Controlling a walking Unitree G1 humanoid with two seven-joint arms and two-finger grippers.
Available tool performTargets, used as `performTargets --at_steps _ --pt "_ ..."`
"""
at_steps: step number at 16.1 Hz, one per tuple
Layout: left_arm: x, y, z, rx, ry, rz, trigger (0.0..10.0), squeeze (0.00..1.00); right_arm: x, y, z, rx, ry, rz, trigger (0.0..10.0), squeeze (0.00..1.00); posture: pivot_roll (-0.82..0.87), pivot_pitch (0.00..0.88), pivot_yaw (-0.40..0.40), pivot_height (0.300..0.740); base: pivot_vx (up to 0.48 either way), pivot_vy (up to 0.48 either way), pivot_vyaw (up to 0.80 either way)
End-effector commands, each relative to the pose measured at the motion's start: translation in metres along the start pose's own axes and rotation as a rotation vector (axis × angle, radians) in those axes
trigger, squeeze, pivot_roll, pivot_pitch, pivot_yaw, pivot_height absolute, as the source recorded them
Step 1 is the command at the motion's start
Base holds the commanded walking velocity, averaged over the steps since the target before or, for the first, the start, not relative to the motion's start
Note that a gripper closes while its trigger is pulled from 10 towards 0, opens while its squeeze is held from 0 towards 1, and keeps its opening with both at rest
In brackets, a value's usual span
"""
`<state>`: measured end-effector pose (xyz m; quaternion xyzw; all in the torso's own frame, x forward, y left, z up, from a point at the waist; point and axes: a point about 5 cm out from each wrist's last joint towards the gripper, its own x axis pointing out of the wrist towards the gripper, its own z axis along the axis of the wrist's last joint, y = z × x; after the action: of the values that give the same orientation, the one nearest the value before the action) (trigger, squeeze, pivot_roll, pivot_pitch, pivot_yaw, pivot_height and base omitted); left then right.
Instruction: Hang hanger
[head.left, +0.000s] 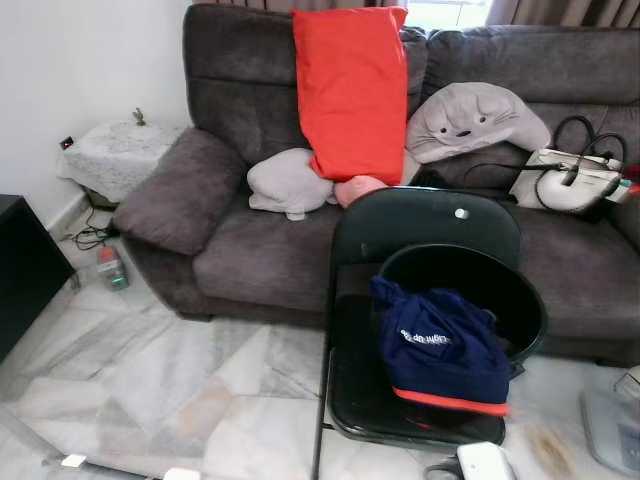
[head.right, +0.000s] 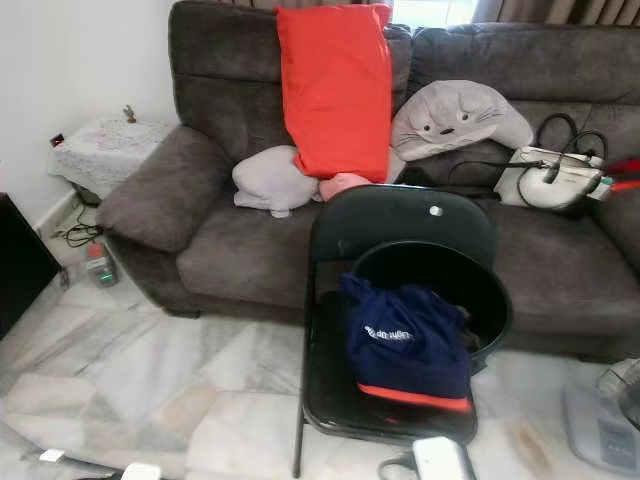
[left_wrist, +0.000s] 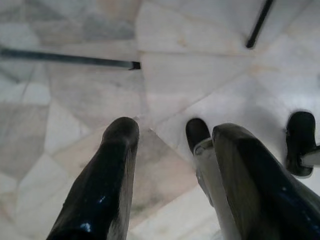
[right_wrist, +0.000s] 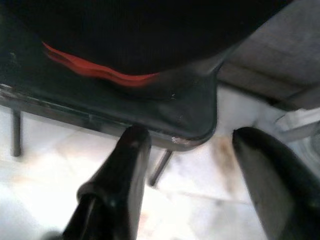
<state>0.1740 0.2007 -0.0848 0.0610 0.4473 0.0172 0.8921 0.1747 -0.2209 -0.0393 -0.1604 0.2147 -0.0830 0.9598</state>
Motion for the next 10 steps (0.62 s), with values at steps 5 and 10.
performTargets --at_steps 5,10 --pt "-0.003 0.003 -0.011 0.009 0.037 0.005 10.0 0.00 -0.026 0.000 -0.007 0.122 -0.026 0.113 10.0 0.00 -0.11 0.031 0.005 0.740 0.000 0.000 0.00" --pt "-0.003 0.003 -0.014 0.014 0.047 0.003 10.0 0.00 -0.041 -0.034 -0.016 -0.283 0.058 -0.023 10.0 0.63 -0.12 0.010 0.003 0.740 0.000 0.000 0.00"
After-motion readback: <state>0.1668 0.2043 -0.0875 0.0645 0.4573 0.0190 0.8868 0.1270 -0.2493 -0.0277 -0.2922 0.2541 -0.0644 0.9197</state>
